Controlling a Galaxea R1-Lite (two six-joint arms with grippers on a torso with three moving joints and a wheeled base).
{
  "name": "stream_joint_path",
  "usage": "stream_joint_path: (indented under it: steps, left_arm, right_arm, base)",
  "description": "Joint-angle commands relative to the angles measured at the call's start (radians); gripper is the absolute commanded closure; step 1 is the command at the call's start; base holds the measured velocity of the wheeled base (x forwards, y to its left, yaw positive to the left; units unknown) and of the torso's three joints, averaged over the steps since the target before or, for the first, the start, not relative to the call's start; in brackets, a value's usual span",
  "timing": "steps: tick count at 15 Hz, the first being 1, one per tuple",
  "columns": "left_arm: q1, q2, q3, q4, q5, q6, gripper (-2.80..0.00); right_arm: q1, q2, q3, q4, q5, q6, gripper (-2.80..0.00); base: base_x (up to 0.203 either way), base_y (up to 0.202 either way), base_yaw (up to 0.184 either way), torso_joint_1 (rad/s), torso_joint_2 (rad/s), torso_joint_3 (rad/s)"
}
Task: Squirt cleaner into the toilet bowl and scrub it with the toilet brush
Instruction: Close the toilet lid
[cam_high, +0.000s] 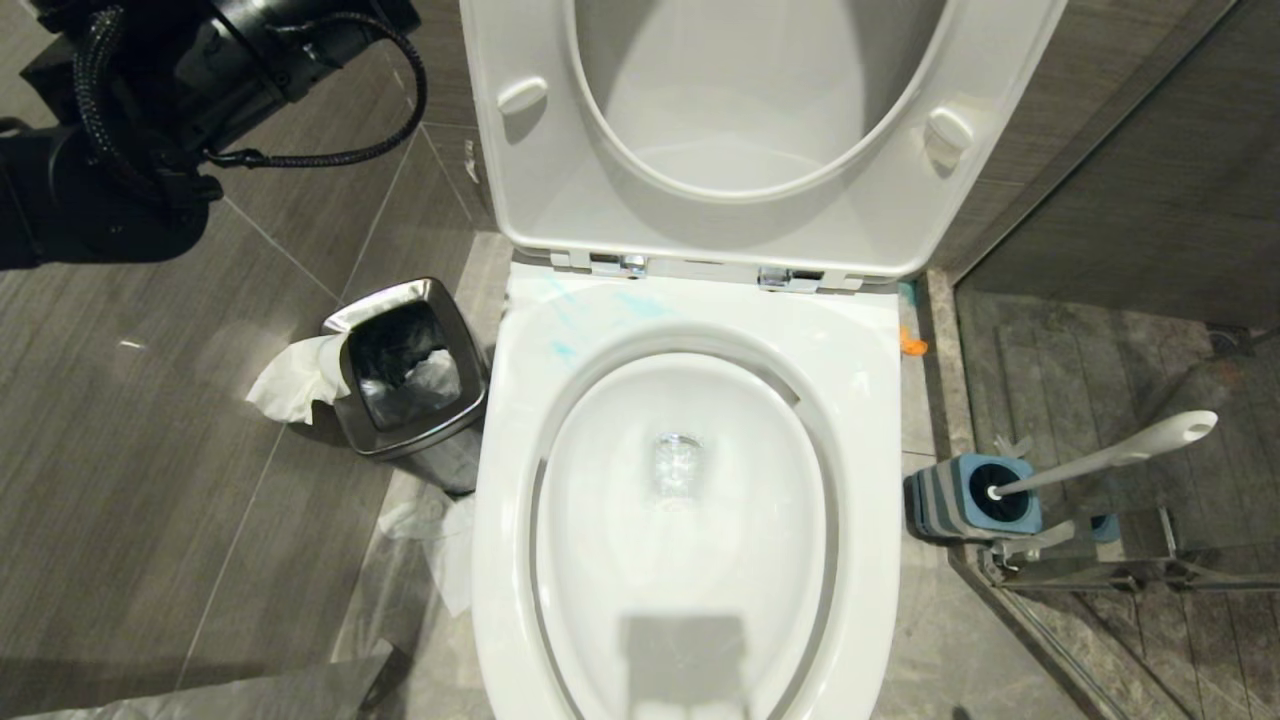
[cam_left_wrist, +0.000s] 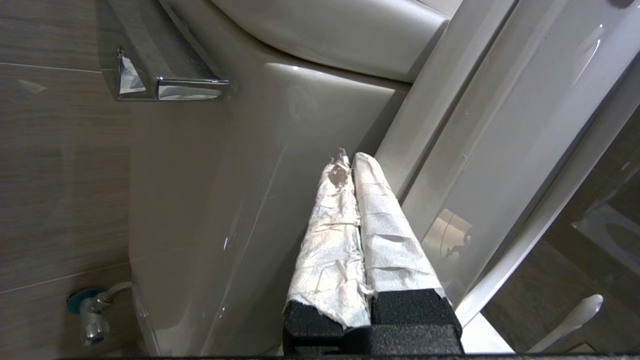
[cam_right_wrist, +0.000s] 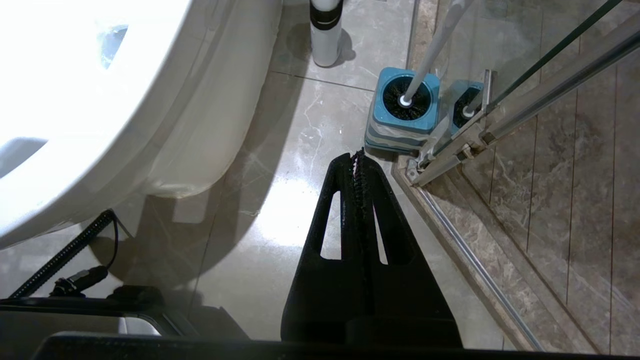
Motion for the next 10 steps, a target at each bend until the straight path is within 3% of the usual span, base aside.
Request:
stream_joint_path:
  steps: [1,10]
  left_arm:
    - [-0.001,-0.015,0.034,-0.003,-0.004,-0.002,0.0]
    - [-0.01,-0.03,0.111,-0.049,-0.019,-0.007,0.0]
  right_arm:
    - [0.0,0.001,0.0,0.0,0.001,0.0,0.0]
    - [0.0,0.0,0.0,0.0,0.001,0.0,0.0]
  base:
    - [0.0,0.0,0.0,0.0,0.0,0.0]
    - [0.0,0.0,0.0,0.0,0.0,0.0]
